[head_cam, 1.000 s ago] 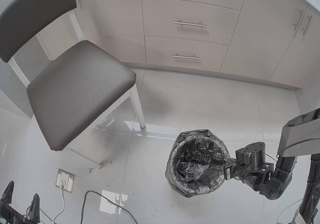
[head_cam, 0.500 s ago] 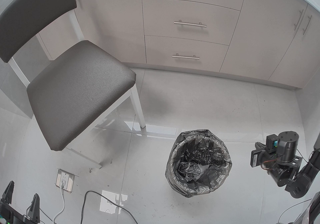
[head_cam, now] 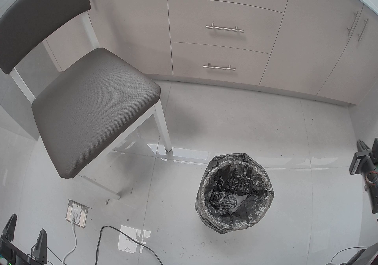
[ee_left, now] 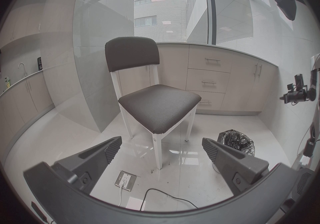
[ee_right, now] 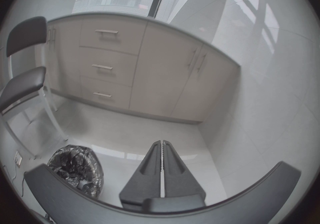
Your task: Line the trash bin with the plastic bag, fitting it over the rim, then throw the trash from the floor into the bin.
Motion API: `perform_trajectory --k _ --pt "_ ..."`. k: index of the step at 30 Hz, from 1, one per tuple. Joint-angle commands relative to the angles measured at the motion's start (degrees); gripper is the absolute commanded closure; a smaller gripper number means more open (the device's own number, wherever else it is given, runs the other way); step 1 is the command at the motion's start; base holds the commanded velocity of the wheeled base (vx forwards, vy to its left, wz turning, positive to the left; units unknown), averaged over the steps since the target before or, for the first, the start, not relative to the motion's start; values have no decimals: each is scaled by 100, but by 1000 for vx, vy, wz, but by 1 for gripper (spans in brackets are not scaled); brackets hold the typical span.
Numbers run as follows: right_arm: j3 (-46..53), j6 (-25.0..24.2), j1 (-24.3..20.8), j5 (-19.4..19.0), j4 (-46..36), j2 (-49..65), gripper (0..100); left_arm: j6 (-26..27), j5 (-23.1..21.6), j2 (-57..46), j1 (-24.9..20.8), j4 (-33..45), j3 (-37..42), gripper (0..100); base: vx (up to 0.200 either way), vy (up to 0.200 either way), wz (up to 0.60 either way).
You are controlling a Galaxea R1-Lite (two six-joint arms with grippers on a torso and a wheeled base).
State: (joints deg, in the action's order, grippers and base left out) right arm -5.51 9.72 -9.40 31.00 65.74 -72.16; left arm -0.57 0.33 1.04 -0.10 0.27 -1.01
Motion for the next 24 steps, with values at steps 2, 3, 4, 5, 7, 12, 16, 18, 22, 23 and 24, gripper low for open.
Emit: perform_trajectory --k 2,3,4,5,7,12,16,18,22,23,24 --pt "-1567 259 764 11 -2980 3146 100 -4 2 -95 1 0 101 0 0 0 0" --pt "-1910 259 755 -6 -3762 3568 100 -4 2 -95 1 0 101 0 0 0 0" --pt "-1945 250 747 -6 -3850 3612 100 -4 2 -95 1 0 101 0 0 0 0" --pt "-2349 250 720 -68 -4808 4104 100 -4 2 -95 1 0 101 0 0 0 0" --pt "-2666 215 720 -217 -5669 4561 100 -4 2 -95 1 0 101 0 0 0 0" --pt "-2842 215 773 -648 -6812 5414 100 -4 2 -95 1 0 101 0 0 0 0" --pt "-2789 224 641 -832 -7576 6196 100 -4 2 -95 1 0 101 0 0 0 0" --pt "-2771 224 492 -824 -7849 6425 100 -4 2 -95 1 0 101 0 0 0 0" --pt "-2648 83 377 -832 -8095 6662 100 -4 2 -95 1 0 101 0 0 0 0" --pt "-2639 -110 377 -815 -8086 6662 100 -4 2 -95 1 0 101 0 0 0 0" --pt "-2639 -356 377 -797 -8086 6662 100 -4 2 -95 1 0 101 0 0 0 0"
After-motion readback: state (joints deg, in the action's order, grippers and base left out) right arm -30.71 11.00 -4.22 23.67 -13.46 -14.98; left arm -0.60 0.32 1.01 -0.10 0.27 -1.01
